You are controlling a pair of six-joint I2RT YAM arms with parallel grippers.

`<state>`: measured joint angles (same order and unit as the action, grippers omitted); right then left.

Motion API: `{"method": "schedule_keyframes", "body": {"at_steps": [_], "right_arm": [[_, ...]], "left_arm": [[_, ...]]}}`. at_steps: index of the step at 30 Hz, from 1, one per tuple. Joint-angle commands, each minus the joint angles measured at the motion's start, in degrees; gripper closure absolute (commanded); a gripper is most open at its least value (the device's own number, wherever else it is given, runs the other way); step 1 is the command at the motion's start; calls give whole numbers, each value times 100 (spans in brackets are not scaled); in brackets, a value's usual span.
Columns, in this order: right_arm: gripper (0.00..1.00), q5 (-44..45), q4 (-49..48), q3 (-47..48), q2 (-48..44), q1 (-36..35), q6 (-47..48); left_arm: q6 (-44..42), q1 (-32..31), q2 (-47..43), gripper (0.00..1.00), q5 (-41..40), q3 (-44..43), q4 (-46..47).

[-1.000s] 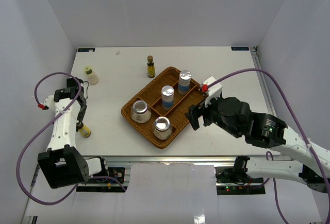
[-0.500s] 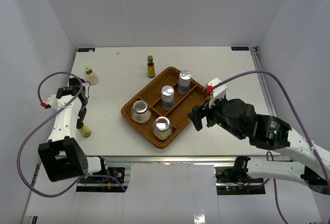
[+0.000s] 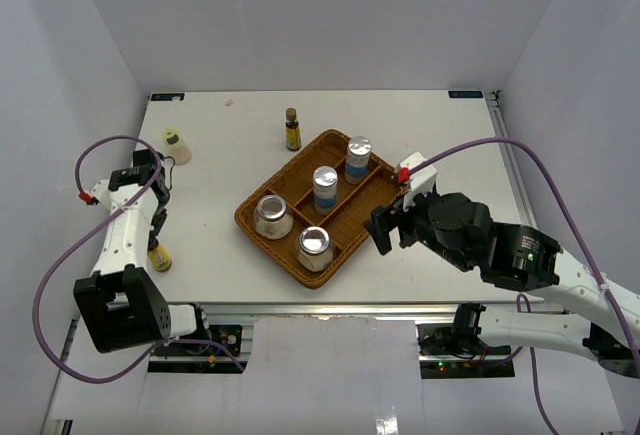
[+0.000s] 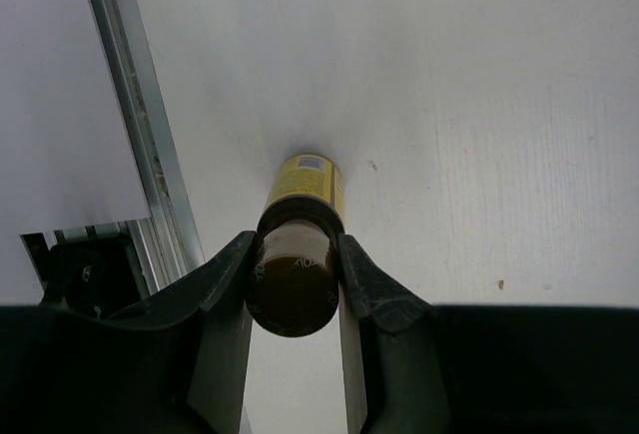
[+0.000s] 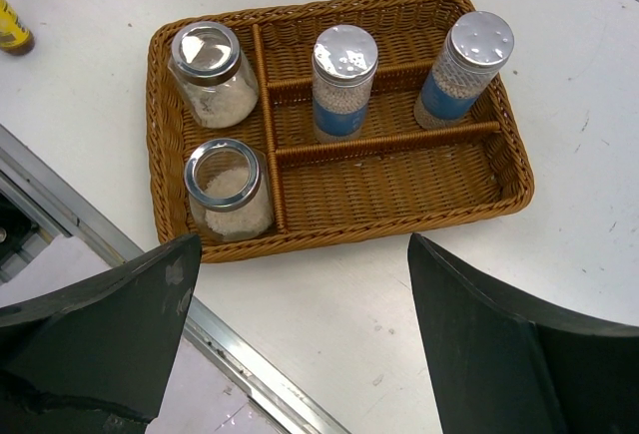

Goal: Organize the condiment bottles

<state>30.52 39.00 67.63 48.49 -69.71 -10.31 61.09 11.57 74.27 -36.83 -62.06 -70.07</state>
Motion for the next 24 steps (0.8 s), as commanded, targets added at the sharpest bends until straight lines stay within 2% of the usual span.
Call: {"method": "schedule_keyframes", "body": {"at_steps": [1, 3, 7, 9, 11, 13, 16, 19, 24], "right_arm": [[10, 104, -322, -8, -8, 12, -14], [10, 71, -355, -21, 18, 19, -7], [10, 91, -368, -12, 66, 17, 1], [10, 118, -375, 34, 67, 10, 38], [10, 154, -366, 77, 43, 19, 74], [10, 236, -358, 101, -1, 18, 95], [10, 320, -358, 94, -54, 10, 125], [10, 396, -369, 78, -100, 13, 151], [10, 578, -353, 60, -163, 18, 121]], "left_arm": [[-1725, -46, -580, 100, 81, -547, 634], [-2407, -66, -906, 100, 380, -658, 1123], [-3650, -76, -1350, 100, 2252, -929, 1960], [-3946, -79, -1344, 100, 3073, -1198, 2019], [-4033, -119, -976, 100, 3701, -1641, 1935], [-4016, -384, -583, 100, 4038, -2009, 1721], [-4001, -1082, 18, 100, 3828, -2443, 1681], [-3988, -2057, 480, 100, 3390, -3062, 1693], [-4159, -3095, 1552, 100, 3090, -4216, 1638]]}}
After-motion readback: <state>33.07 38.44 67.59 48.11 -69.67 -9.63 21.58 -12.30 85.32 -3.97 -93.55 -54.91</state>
